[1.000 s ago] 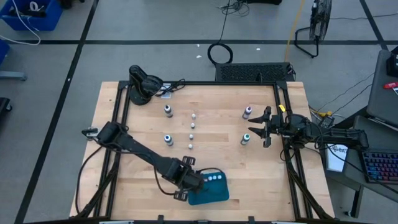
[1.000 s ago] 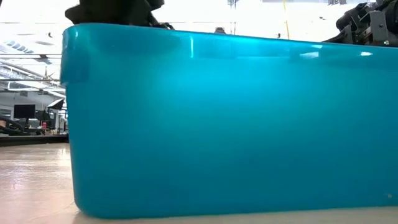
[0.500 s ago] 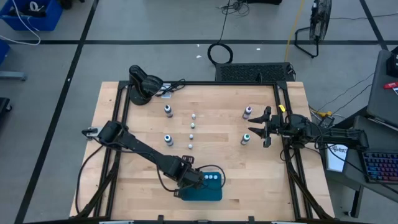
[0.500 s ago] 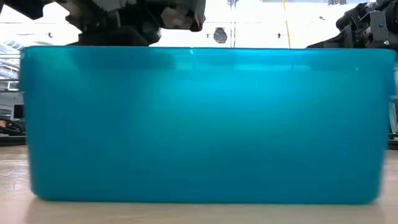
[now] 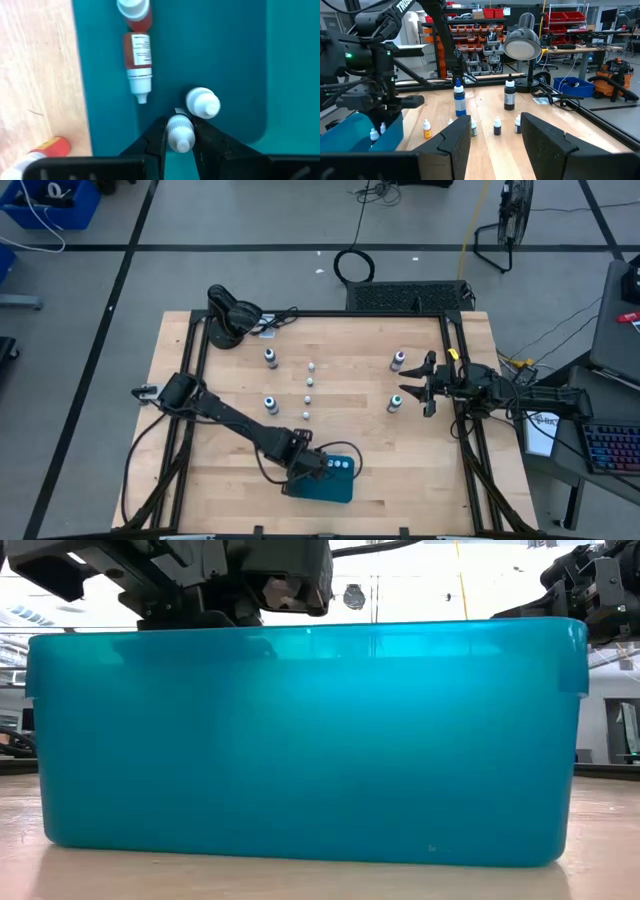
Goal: Pick & Place food coloring
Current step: Put the small blue coloring bottle into the blue bin
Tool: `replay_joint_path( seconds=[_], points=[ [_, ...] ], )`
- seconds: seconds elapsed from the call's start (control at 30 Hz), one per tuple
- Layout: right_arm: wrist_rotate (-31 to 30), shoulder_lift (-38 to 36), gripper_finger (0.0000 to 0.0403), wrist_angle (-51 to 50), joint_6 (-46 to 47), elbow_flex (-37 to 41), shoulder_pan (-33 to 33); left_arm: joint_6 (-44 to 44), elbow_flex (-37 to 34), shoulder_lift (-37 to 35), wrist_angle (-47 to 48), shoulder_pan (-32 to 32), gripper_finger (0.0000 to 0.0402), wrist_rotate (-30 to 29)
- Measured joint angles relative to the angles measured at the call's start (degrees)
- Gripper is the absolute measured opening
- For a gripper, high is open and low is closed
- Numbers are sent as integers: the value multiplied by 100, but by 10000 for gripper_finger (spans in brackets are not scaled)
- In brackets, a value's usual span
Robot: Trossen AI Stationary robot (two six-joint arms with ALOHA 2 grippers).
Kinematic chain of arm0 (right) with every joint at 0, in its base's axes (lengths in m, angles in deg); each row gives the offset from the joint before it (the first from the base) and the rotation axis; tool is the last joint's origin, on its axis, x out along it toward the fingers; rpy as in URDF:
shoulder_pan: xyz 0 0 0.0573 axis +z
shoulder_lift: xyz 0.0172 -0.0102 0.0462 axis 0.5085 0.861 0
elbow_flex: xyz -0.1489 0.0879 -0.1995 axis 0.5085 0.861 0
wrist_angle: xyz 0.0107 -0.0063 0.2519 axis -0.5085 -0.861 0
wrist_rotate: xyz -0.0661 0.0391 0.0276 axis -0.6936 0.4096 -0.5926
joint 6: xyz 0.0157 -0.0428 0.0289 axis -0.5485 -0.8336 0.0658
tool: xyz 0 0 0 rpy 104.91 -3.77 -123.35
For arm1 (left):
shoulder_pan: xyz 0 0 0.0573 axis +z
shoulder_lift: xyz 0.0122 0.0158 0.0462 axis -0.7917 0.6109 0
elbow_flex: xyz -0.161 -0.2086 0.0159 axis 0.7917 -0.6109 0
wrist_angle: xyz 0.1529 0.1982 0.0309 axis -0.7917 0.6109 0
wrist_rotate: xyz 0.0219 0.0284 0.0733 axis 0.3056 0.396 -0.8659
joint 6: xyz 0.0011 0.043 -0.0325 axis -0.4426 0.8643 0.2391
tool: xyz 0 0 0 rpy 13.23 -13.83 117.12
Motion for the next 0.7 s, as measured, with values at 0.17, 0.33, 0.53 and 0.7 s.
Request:
replay_joint_path(
  seconds=[0.17, 0.33, 0.53, 0.7],
  points=[
    [0, 0, 160, 0, 0, 0, -2, -163, 0, 0, 1, -1, 107, 6],
    [0, 0, 160, 0, 0, 0, -1, -267, 0, 0, 0, 1, 137, 2],
    [0, 0, 160, 0, 0, 0, 0, -259, 0, 0, -1, 1, 143, 2],
    [0, 0, 160, 0, 0, 0, -2, -239, 57, -35, 37, 36, 144, -2]
  ],
)
